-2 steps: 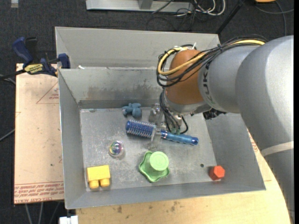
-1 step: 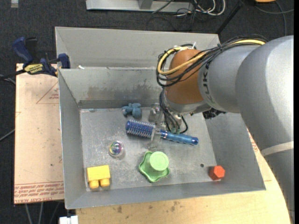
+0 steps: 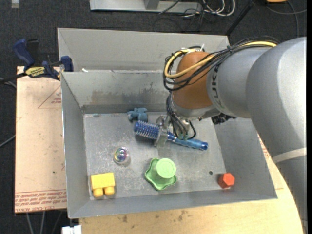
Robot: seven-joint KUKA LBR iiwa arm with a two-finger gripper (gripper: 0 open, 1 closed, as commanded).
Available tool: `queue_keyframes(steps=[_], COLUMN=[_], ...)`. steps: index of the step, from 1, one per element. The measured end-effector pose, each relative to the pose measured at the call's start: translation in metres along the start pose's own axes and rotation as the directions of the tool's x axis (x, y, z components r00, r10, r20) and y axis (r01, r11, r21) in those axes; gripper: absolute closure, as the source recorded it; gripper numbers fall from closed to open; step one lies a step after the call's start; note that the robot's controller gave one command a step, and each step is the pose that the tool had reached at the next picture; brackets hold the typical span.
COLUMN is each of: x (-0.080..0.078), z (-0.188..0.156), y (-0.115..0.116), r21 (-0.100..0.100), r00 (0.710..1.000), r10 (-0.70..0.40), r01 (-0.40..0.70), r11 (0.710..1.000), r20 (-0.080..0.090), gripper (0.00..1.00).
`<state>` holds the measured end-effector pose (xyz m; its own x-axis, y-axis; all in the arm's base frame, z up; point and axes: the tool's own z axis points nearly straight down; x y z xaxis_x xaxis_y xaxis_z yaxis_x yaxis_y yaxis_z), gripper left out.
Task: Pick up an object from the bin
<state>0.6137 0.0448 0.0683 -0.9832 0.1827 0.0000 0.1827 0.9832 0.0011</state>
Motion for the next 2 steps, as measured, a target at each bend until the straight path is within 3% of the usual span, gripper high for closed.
queue_keyframes(steps=[2], x=[-0.001], z=[-0.033], y=[0.001], r21=[0.0], r00=[1.0], r10=[-0.003], r01=[0.003], r11=[1.0], r20=[0.002], gripper=[1.0])
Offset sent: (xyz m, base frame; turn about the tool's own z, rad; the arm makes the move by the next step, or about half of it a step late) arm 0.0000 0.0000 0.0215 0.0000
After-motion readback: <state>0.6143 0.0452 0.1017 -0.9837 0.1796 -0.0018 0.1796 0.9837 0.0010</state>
